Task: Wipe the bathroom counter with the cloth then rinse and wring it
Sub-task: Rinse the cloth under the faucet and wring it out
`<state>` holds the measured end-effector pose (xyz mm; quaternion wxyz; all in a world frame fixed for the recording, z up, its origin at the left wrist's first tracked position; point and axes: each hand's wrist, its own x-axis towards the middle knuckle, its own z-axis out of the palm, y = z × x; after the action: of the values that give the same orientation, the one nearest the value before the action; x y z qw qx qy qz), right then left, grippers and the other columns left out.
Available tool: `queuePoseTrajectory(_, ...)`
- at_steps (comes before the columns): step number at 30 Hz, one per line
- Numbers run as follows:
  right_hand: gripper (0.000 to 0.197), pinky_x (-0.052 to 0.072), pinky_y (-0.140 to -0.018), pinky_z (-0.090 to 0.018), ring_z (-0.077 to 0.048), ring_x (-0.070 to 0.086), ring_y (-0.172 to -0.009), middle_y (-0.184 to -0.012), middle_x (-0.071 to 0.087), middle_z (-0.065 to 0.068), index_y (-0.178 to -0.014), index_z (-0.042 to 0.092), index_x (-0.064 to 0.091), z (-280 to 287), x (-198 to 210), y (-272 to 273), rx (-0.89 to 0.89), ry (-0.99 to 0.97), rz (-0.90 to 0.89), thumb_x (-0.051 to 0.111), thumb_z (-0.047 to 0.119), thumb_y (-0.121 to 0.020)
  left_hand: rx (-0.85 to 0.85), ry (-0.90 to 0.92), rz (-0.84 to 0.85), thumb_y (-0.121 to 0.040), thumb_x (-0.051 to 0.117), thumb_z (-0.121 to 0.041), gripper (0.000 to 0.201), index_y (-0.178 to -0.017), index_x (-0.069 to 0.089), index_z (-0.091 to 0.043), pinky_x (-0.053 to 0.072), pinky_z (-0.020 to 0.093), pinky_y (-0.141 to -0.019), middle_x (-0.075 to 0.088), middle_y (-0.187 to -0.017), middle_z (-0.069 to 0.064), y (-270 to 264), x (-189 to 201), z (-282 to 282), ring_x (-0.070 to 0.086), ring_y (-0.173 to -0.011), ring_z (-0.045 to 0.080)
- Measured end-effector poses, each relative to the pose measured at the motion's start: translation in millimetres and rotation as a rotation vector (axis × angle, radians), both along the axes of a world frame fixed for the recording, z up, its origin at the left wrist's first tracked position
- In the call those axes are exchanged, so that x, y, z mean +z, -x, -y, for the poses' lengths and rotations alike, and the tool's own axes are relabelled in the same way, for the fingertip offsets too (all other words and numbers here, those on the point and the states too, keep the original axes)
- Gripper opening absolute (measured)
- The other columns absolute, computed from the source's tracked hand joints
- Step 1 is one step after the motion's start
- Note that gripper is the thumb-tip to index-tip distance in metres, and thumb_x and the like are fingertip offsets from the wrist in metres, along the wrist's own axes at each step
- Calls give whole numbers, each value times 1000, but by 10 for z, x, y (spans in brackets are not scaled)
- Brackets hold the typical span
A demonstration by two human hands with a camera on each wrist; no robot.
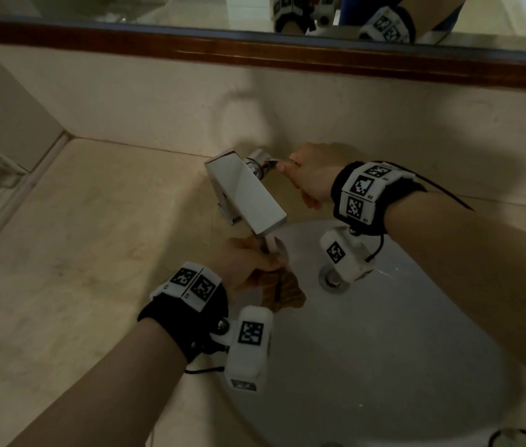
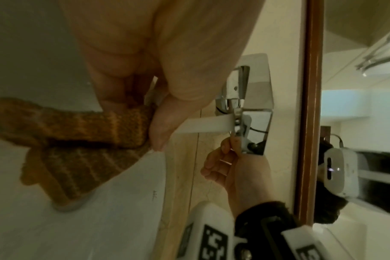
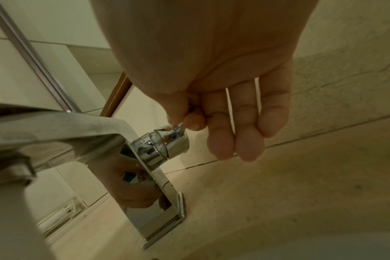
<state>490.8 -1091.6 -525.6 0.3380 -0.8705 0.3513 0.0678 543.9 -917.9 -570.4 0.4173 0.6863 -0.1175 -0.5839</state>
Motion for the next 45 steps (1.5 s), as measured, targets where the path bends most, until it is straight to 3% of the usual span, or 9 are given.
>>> queuePoseTrajectory(5,51,55,-69,-37,-33,65,-60,-67,69,-19,-82,1,59,2,-10,-8,-18,-14,-8,35,42,-101,-177,-110,299,-77,71,2,13,-81,70,-11,55,39,-88,71,-92,10,-42,46,32,66,-93,25)
queuePoseTrajectory(8,49,56,-72,-39,-32,64,-59,-67,68,-19,-80,2,58,-5,-11,-9,-26,-28,0,36,41,-101,-159,-108,451,-75,77,-14,10,-80,70,-19,52,31,-79,67,-85,1,-51,51,11,63,-81,17)
queuePoseTrajectory(14,47,57,-74,-41,-31,63,-58,-64,66,-16,-76,7,55,-3,-20,-11,-32,-33,9,35,41,-101,28,-55,420,-81,72,-16,13,-72,63,-18,53,43,-78,66,-72,11,-75,31,-22,58,-67,21)
queuePoseTrajectory(21,48,57,-74,-39,-30,64,-57,-63,67,-16,-78,5,57,-1,-11,-6,-27,-31,16,35,41,-101,118,6,265,-92,56,-4,24,-116,58,-6,50,30,-64,60,-80,2,-43,74,53,57,-67,15)
queuePoseTrajectory(25,48,56,-71,-38,-31,65,-59,-65,68,-17,-79,4,57,-1,-16,-8,-22,-19,12,36,41,-101,68,-37,349,-88,63,-4,29,-117,59,-3,52,41,-86,66,-109,18,-34,53,97,64,-91,29)
queuePoseTrajectory(29,45,56,-67,-36,-29,62,-55,-60,64,-14,-76,6,54,2,-15,-1,-25,-30,24,37,39,-101,160,-97,334,-88,66,-11,25,-112,66,-6,44,43,-102,63,-107,9,-56,37,121,58,-111,29)
queuePoseTrajectory(36,45,56,-68,-41,-29,60,-52,-59,63,-15,-75,7,53,19,-43,-14,-24,-55,29,36,39,-101,212,-88,274,-96,55,-19,34,-127,58,-7,37,22,-95,56,-125,1,-39,132,103,50,-122,27)
queuePoseTrajectory(40,46,56,-69,-40,-30,62,-55,-61,64,-17,-77,6,54,10,-40,-16,-31,-63,32,36,39,-101,146,-160,315,-77,76,-11,33,-109,69,-7,50,45,-94,67,-110,17,-81,109,109,62,-100,29)
queuePoseTrajectory(45,45,55,-66,-37,-28,60,-53,-59,62,-15,-73,7,52,14,-42,-20,-30,-55,31,36,38,-102,122,-170,325,-63,87,-23,38,-98,73,-16,48,45,-98,69,-109,8,-78,119,131,62,-105,29)
